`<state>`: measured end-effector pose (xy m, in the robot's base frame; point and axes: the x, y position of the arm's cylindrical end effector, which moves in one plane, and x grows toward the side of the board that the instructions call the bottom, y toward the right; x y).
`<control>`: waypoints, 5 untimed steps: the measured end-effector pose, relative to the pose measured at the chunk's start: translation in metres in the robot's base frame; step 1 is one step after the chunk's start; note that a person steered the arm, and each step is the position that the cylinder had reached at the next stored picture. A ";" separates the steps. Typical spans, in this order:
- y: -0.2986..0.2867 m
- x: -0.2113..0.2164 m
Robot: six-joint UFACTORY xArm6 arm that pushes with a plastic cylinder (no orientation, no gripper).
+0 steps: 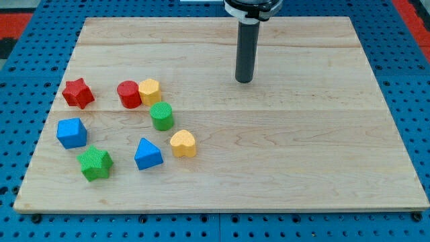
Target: Move your arm towards bottom center
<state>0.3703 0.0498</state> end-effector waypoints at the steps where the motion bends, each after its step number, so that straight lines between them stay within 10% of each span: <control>1: 0.003 0.000; 5: 0.040 0.037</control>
<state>0.4071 0.0895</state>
